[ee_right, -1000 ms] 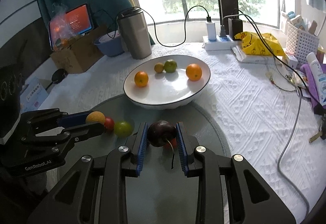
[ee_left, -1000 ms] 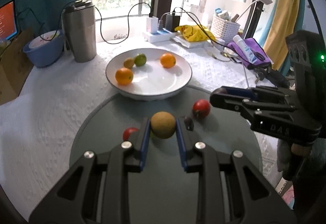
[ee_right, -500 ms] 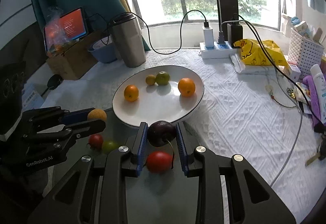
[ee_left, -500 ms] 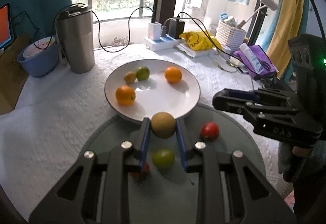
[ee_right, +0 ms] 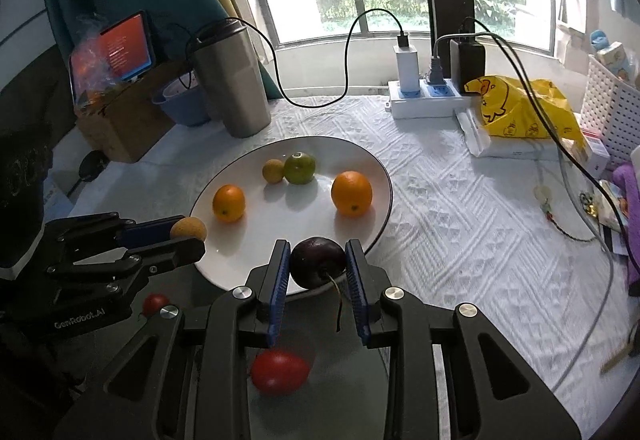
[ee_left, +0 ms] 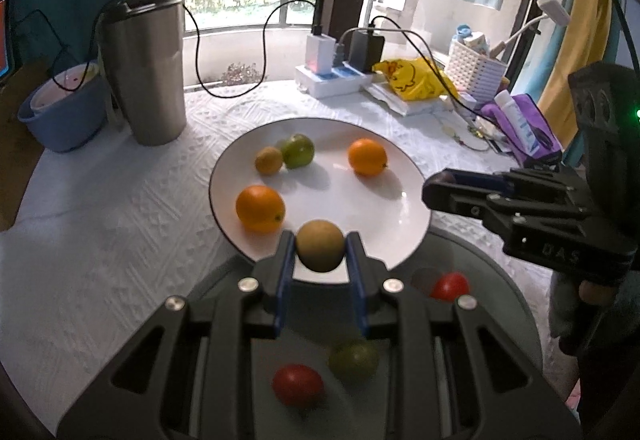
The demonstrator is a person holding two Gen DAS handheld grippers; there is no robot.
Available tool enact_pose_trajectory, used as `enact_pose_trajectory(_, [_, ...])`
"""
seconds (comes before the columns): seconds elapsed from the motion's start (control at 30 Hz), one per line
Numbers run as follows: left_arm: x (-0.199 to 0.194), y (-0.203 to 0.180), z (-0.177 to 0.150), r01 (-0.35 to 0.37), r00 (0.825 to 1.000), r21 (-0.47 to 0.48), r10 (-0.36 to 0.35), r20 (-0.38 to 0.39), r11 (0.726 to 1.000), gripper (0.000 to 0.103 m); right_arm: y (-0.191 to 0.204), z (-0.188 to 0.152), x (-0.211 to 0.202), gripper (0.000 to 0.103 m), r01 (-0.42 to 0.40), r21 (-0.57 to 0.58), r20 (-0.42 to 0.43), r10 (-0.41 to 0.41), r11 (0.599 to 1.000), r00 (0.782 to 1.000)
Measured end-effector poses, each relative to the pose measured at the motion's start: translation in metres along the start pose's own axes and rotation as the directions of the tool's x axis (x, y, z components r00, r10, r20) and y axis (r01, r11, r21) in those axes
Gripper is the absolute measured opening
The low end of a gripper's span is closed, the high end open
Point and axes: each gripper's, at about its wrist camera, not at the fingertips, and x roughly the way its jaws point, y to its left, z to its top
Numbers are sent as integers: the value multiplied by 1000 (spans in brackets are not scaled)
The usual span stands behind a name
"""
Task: Organize fruits
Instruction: 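Carry the plum with the right gripper while the left carries its brownish fruit to the bowl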
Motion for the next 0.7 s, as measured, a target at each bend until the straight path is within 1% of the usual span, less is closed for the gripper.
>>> enact_pose_trajectory(0.23, [14,7,5,1,1000,-1,-1,-17,1000,26,-4,10,18,30,-3,-9,-12,3,1000,1000])
enact_pose_trajectory(0.43, [23,13,7,-3,999,-20,2,-32,1000,26,-8,13,32,30,-7,-9,-35,7,1000,999])
enact_pose_trajectory(0.7, [27,15,6,4,998,-34,-6,-57,999,27,-9,13,37,30,-1,1,-41,1,1000,999])
